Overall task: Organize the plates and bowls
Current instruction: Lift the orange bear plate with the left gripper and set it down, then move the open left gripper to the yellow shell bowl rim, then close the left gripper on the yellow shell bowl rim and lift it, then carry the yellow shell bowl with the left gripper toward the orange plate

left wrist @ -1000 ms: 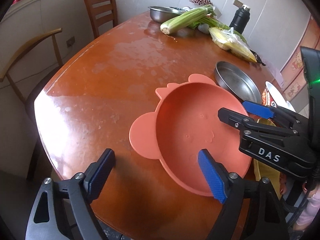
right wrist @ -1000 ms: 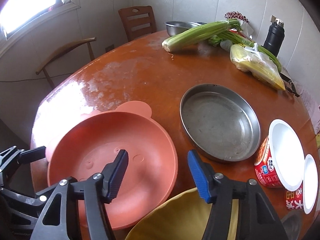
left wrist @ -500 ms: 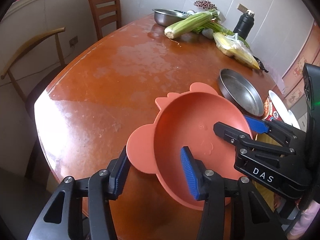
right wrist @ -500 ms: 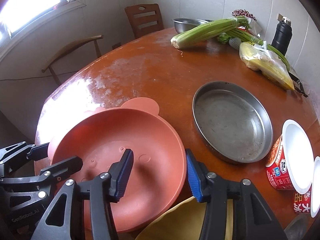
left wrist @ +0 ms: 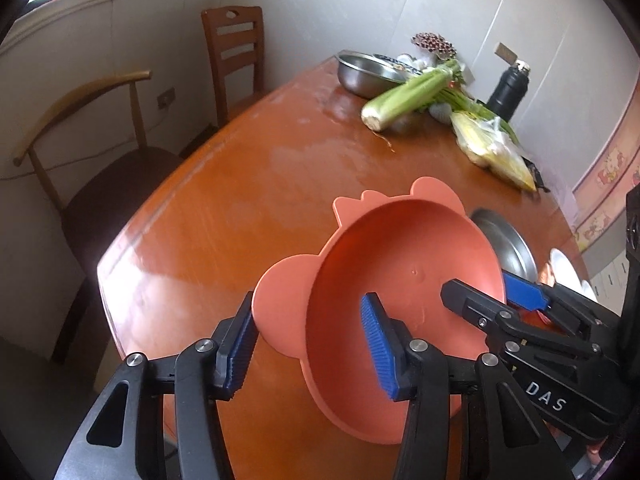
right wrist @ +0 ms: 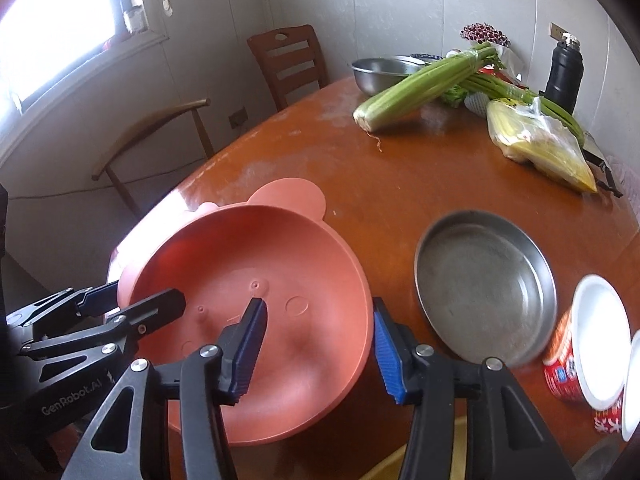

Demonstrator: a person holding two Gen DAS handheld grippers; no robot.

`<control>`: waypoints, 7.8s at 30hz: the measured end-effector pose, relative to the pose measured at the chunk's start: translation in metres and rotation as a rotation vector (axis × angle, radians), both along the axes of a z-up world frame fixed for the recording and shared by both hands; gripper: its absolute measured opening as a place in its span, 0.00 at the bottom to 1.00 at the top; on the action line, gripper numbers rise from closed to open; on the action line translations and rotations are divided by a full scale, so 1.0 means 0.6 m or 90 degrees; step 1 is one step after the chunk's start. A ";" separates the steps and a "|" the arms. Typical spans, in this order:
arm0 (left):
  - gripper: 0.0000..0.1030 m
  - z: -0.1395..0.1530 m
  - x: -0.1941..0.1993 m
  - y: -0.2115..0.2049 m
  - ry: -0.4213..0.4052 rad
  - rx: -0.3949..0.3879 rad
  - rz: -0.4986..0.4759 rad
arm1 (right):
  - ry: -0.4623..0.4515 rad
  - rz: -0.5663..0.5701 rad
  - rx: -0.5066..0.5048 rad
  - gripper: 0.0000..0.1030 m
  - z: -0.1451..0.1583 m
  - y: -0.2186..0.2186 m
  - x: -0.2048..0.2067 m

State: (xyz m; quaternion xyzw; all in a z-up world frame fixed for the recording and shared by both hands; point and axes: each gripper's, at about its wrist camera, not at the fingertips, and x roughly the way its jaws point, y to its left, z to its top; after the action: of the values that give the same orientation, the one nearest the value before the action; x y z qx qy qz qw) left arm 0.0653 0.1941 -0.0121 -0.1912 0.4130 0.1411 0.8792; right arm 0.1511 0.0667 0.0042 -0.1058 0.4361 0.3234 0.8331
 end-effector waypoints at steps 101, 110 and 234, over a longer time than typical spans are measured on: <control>0.59 0.040 0.007 -0.192 -0.028 0.037 -0.227 | -0.007 -0.168 0.075 0.53 0.044 -0.283 -0.022; 0.59 0.000 -0.003 -0.243 0.027 0.025 -0.258 | -0.008 -0.180 0.047 0.53 0.027 -0.304 -0.020; 0.45 0.011 -0.051 -0.107 -0.019 -0.037 -0.111 | -0.005 0.007 0.004 0.52 0.024 -0.123 -0.109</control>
State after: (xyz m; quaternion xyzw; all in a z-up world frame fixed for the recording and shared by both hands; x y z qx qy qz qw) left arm 0.0348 0.1301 -0.0055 -0.1821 0.4190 0.0490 0.8882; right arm 0.0856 -0.0071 0.0186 -0.1070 0.4316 0.3289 0.8331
